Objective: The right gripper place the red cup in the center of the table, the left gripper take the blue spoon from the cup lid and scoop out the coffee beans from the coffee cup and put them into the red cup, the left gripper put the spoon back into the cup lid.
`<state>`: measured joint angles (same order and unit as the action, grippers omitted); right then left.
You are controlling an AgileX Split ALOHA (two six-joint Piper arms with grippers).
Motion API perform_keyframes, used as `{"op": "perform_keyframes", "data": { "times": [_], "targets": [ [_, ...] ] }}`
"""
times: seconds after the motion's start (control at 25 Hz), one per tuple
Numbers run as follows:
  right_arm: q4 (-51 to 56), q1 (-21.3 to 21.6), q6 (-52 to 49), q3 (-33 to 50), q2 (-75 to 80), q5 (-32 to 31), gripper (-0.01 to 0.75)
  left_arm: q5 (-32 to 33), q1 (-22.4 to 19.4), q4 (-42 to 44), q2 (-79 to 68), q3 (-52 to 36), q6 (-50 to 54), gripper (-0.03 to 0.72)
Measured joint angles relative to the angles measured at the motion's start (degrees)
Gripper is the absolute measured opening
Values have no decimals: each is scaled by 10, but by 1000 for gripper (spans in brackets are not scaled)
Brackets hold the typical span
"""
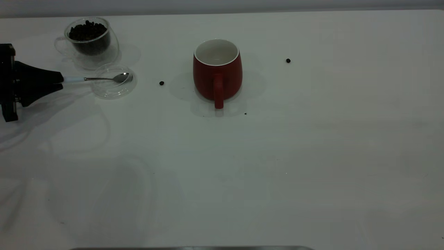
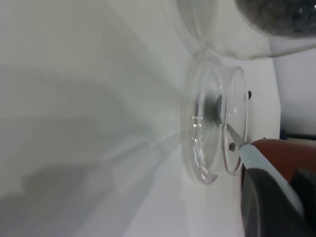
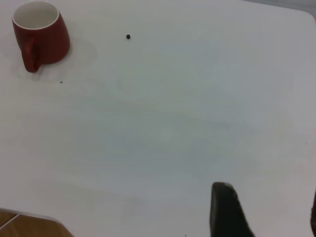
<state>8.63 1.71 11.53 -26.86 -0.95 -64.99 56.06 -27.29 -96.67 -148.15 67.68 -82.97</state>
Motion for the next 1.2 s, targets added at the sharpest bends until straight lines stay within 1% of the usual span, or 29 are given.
{"op": "perform_keyframes", "data": {
  "times": [0.16,0.28,0.52,0.6,0.68,0.84,1.2],
  "targets": [
    [0,0,0,0,0,0,438,7,0,0,0,0,0,126],
    [0,0,0,0,0,0,438,12,0,0,0,0,2,166],
    [0,0,0,0,0,0,438,21,0,0,0,0,22,402],
    [0,0,0,0,0,0,438,34,-1,0,0,0,23,458],
    [0,0,0,0,0,0,438,58,-4,0,0,0,23,496],
    [0,0,0,0,0,0,438,83,-25,4,0,0,25,515],
    [0,0,0,0,0,0,438,87,-96,78,0,0,82,516]
  ]
}}
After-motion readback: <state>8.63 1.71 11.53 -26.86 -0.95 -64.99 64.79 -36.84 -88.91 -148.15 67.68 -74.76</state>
